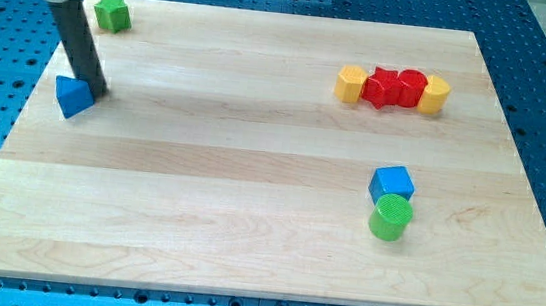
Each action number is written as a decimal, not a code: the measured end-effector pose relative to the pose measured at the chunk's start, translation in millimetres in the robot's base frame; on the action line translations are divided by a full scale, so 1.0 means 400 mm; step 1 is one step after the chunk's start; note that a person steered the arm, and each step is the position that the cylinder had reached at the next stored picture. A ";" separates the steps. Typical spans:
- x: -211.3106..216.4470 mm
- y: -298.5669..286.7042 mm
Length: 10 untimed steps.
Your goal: Move your arm towards the yellow hexagon
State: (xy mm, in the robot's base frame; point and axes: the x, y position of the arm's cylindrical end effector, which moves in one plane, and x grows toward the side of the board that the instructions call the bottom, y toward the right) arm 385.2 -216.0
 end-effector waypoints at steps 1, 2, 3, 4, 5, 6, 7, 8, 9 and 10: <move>0.000 0.012; 0.032 0.012; 0.032 0.030; 0.038 0.035; 0.035 0.059; -0.022 0.161; -0.042 0.322; -0.032 0.471; -0.014 0.581; -0.013 0.589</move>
State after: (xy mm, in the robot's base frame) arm 380.0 19.6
